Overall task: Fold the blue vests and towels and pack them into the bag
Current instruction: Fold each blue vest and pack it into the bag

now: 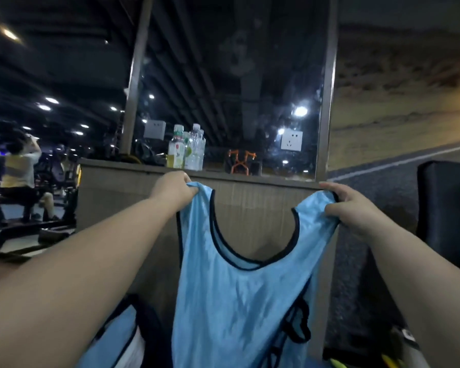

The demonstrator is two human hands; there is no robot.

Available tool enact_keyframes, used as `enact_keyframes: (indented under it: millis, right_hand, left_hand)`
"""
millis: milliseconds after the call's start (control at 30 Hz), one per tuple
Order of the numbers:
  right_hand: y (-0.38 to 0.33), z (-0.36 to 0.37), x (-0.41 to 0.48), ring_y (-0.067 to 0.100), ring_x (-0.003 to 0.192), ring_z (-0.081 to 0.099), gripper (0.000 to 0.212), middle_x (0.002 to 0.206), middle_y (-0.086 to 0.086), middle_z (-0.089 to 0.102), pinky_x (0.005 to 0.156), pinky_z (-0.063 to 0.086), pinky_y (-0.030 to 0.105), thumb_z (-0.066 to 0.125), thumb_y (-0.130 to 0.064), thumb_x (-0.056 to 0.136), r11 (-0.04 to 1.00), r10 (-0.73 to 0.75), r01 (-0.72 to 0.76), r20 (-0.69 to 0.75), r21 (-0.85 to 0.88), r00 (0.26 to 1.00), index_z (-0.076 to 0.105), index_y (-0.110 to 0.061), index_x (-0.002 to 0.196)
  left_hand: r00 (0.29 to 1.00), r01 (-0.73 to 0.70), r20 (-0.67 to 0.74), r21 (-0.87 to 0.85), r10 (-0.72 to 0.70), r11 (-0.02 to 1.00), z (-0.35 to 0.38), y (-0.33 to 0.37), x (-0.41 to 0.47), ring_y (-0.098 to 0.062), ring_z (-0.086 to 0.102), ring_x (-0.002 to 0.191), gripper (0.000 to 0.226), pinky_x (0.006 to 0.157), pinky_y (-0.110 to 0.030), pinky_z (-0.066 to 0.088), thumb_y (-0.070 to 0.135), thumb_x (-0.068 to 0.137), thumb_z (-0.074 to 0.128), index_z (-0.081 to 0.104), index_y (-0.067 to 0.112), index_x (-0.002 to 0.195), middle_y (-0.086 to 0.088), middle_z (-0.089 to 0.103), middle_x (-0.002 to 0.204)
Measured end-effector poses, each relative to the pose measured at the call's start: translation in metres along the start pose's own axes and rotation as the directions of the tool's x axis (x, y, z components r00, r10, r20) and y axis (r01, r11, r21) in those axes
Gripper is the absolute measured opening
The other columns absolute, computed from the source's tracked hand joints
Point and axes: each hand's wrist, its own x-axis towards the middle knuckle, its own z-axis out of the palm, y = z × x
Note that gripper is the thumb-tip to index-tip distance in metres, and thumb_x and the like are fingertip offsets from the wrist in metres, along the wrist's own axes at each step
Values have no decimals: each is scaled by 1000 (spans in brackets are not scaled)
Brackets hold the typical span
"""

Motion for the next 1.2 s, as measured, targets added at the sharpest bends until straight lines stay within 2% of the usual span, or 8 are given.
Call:
enact_keyframes:
  millis: [100,300,567,633,733,933,1033,1200]
  right_hand:
    - [-31,-15,4,20,99,61,64,126,6,59,78,49,31,59,-8,67,998,-12,13,10,-68,1000,58,-36,124]
    - [-74,-37,0,19,105,61,48,123,1,60,95,49,35,67,0,76,933,-25,48,71,-356,997,67,-35,110]
    - [-107,-54,-2,19,105,61,35,114,-2,65,100,48,38,76,-15,72,845,84,-2,128,-535,988,71,-37,99]
    - [-110,-55,-4,26,102,65,37,110,4,69,94,53,41,72,-13,67,886,114,-40,133,-462,985,74,-29,100]
    - [-112,-49,-2,30,96,65,35,110,15,66,80,55,38,52,9,85,986,169,-168,116,-20,979,67,-4,113]
    - [-124,-23,-3,20,73,57,29,97,13,61,56,49,32,44,2,98,873,238,-207,-16,441,971,61,-12,117]
    - [-134,-5,-8,23,70,57,20,90,15,60,64,49,36,45,2,99,819,286,-238,-12,521,958,61,-6,108]
    - [-147,33,-6,26,74,59,20,89,17,62,88,49,42,41,4,99,797,311,-259,-3,545,950,59,-2,90]
  left_hand:
    - [998,2,-61,25,-1,1000,-33,-2,11,-25,58,87,23,64,-30,40,35,93,58,62,12,92,-7,63,95]
    - [980,61,-191,16,-57,998,-82,-7,17,-27,58,85,21,68,-31,44,29,94,55,64,10,92,-9,64,97]
    - [961,70,-263,-67,-85,995,-119,-18,22,-27,57,90,16,69,-32,42,29,93,53,61,16,98,-8,61,104]
    - [963,48,-259,-96,-72,994,-123,-21,23,-24,57,90,13,67,-31,41,28,93,54,61,18,96,-6,61,105]
    - [963,45,-259,-138,-80,989,-125,-25,20,-26,60,90,7,68,-33,48,30,89,57,61,27,84,-6,60,109]
    - [990,13,-137,-185,-38,983,-115,-15,12,-22,53,76,11,60,-28,39,21,91,54,60,13,87,-5,59,85]
    - [999,32,-15,-349,-39,937,-106,4,7,-23,49,79,18,68,-30,38,12,95,49,55,8,79,-7,52,77]
    - [977,149,215,-710,10,689,-78,46,-21,-23,52,83,23,76,-32,43,11,91,48,62,4,107,-6,54,92]
